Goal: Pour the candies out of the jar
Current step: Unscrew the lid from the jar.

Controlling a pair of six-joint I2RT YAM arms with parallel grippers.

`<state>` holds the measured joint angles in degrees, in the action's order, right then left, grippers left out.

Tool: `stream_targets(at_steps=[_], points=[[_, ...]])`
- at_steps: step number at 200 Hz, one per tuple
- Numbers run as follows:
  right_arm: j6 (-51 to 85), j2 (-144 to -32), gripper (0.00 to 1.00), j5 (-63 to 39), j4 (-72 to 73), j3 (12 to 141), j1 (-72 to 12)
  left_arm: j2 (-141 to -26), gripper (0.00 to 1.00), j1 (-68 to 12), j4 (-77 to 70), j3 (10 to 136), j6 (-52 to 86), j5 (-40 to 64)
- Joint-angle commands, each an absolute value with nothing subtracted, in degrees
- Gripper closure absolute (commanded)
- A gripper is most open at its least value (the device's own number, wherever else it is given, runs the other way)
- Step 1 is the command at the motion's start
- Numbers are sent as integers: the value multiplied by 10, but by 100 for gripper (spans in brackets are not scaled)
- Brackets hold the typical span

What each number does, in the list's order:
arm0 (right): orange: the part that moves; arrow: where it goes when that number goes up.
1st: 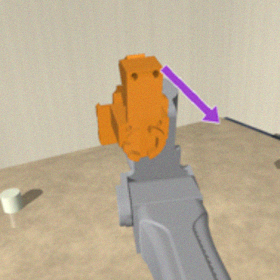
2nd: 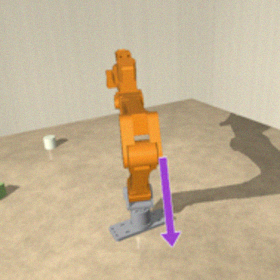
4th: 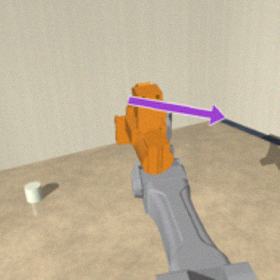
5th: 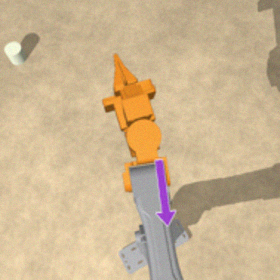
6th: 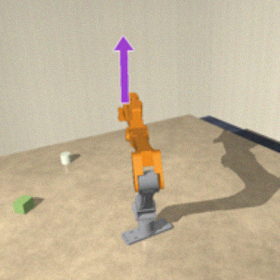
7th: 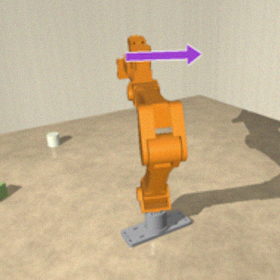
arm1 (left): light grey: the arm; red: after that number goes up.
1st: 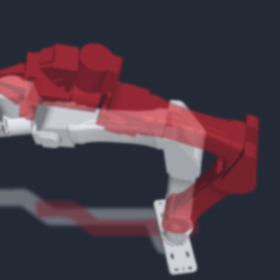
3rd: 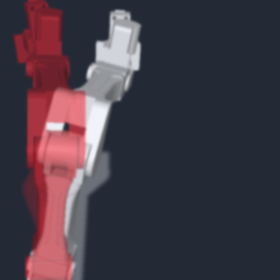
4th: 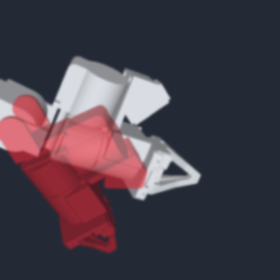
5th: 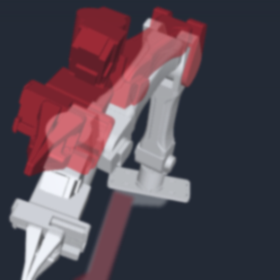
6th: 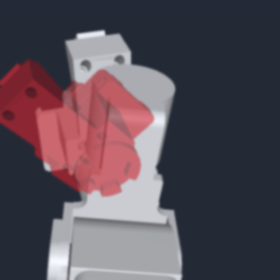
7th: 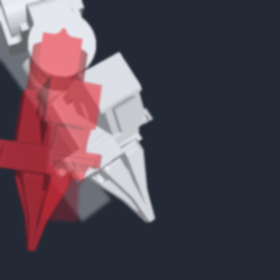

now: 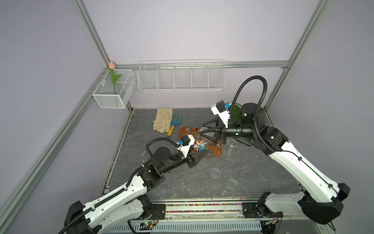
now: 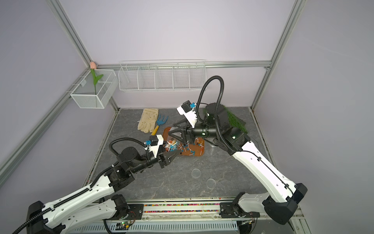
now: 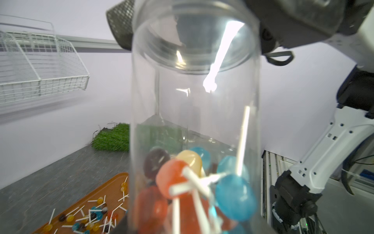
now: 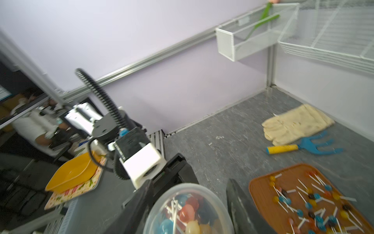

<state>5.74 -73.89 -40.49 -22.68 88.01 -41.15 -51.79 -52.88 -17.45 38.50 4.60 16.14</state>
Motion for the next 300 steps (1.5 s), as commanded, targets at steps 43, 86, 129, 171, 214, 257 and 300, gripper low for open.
stream_targets(at_steps=[43,86,129,171,214,257,300], points=[[-33,-745,53,-578,-257,927,-417,-514,57,-528,-169,401,68,201],[10,-730,0,-515,-231,913,-417,-502,57,-527,-180,383,71,168],[154,-709,4,-325,-202,897,-421,-498,57,-527,-180,374,65,145],[223,-708,2,-177,-269,906,-459,-499,57,-527,-170,371,52,118],[233,-715,6,-112,-303,901,-485,-502,57,-528,-165,369,48,111],[231,-734,18,-111,-316,907,-491,-501,57,-527,-164,367,47,109],[233,-741,31,-125,-308,906,-492,-501,57,-528,-161,370,46,108]])
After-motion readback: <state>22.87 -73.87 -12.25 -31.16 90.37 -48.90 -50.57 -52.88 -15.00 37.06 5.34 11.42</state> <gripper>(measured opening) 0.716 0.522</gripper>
